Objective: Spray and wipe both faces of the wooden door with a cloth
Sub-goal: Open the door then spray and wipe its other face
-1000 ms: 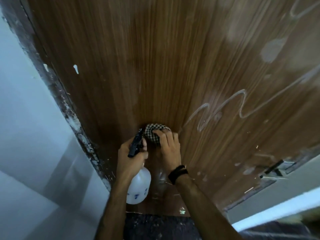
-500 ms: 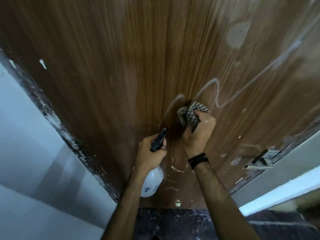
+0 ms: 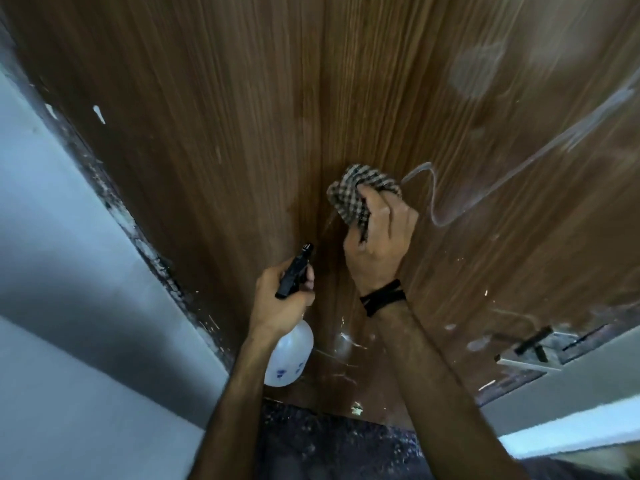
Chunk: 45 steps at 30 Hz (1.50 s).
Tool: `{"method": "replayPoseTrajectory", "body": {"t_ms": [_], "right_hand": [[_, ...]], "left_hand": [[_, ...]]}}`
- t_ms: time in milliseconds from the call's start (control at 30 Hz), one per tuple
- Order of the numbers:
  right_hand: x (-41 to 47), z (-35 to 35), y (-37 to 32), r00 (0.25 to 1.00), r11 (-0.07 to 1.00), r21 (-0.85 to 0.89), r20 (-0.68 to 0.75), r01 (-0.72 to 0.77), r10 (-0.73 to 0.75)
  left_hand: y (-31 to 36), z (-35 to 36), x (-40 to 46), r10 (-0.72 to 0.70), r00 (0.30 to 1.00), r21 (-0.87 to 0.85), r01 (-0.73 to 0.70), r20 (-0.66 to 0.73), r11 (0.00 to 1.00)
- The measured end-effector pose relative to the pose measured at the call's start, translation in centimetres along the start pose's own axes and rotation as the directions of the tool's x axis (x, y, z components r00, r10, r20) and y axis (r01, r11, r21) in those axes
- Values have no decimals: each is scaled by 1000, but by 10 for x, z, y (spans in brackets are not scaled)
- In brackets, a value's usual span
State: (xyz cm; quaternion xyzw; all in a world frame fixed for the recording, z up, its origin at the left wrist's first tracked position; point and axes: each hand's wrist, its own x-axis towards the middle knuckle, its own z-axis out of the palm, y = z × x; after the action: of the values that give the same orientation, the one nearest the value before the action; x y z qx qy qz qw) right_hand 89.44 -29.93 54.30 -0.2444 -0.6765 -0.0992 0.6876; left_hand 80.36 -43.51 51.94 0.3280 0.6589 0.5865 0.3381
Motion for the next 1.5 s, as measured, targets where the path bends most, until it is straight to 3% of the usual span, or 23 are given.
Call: {"method": "replayPoseTrajectory", "body": {"t_ms": [133, 200, 267, 367, 533, 600, 667, 767, 833, 900, 1000, 1067, 1133, 1267, 1400, 1500], "right_hand": [[-80, -1, 6, 943, 996, 16, 321, 90, -90], [-114, -8, 5, 882, 999, 18, 469, 45, -48], [-124, -11, 2, 858, 999, 9, 514, -34, 24], [-88, -1, -5, 921, 991, 33, 374, -129, 108], [-9, 20, -22, 997, 998, 43, 53, -54, 52], [-20, 28, -24, 997, 1000, -3, 78, -28, 28], [-61, 32, -24, 968, 999, -30, 251, 33, -25], [-132, 23, -26, 837, 987, -50, 537, 152, -102], [-154, 14, -27, 779, 990, -76, 625, 117, -44], [-147, 8, -23, 791, 990, -140, 607, 10, 78], [-97, -5, -13, 905, 972, -168, 368, -162, 214], [-54, -18, -3, 960, 971, -147, 183, -188, 214], [-27, -26, 2, 977, 980, -105, 115, -168, 180], [-59, -31, 17, 960, 987, -146, 258, -69, 105], [-99, -50, 38, 887, 969, -217, 417, -115, 198], [-79, -64, 51, 913, 964, -193, 329, -184, 240]], "left_hand": [[-9, -1, -11, -3, 998, 4, 3, -61, 1000], [-15, -4, -17, -4, 998, 32, 6, -68, 999], [-18, -11, -19, -16, 997, 52, 19, -70, 998], [-20, -22, -13, -38, 997, 63, 42, -69, 997], [-17, -36, -1, -46, 994, 65, 52, -95, 997], [-19, -43, 4, -48, 994, 69, 55, -95, 996], [-20, -51, 6, -70, 994, 47, 74, -80, 996], [-25, -61, 9, -91, 996, 46, 91, -5, 995], [-26, -64, 14, -98, 994, 41, 96, 55, 995], [-26, -62, 19, -92, 988, 35, 89, 122, 995], [-26, -47, 22, -59, 976, 50, 49, 211, 998], [-26, -33, 19, -37, 969, 45, 26, 244, 999], [-24, -21, 17, -11, 965, 33, 3, 261, 999], [-9, 2, 23, 31, 953, 9, -35, 300, 999], [16, 29, 28, 65, 949, -20, -62, 309, 998], [28, 45, 26, 116, 948, -30, -113, 297, 993]]}}
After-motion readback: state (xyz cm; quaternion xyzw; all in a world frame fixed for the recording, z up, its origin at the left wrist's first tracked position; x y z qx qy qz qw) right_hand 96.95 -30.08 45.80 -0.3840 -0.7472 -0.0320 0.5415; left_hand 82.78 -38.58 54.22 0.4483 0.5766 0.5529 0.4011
